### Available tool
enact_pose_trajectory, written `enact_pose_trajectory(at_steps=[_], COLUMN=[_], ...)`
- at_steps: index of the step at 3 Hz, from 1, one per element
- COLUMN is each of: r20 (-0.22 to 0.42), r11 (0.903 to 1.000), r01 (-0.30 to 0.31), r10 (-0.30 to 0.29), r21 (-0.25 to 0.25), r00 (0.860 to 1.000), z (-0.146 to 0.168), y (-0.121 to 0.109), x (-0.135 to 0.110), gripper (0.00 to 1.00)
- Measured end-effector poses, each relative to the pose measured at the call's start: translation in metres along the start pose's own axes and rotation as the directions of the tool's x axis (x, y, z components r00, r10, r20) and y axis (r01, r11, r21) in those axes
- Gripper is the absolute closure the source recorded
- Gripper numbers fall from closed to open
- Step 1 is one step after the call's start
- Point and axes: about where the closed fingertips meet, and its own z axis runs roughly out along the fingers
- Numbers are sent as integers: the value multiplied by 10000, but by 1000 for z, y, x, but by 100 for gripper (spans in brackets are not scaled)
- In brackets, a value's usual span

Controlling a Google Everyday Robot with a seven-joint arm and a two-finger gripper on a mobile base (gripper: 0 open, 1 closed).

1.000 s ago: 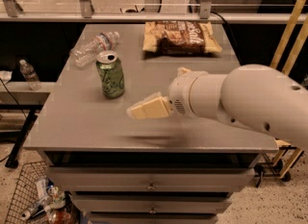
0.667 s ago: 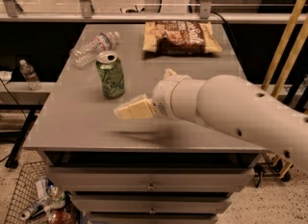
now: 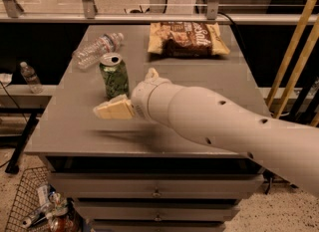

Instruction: Move green can near brown chip bag

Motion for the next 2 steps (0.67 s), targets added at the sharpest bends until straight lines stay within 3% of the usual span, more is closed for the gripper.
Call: enact_pose_trajectory(at_steps=[2], r20=[244], r11=[9982], r01=[-501], r10=[509], r21=[-326], r00=[9984], z=[44], y=[17], x=[-2], gripper=[0])
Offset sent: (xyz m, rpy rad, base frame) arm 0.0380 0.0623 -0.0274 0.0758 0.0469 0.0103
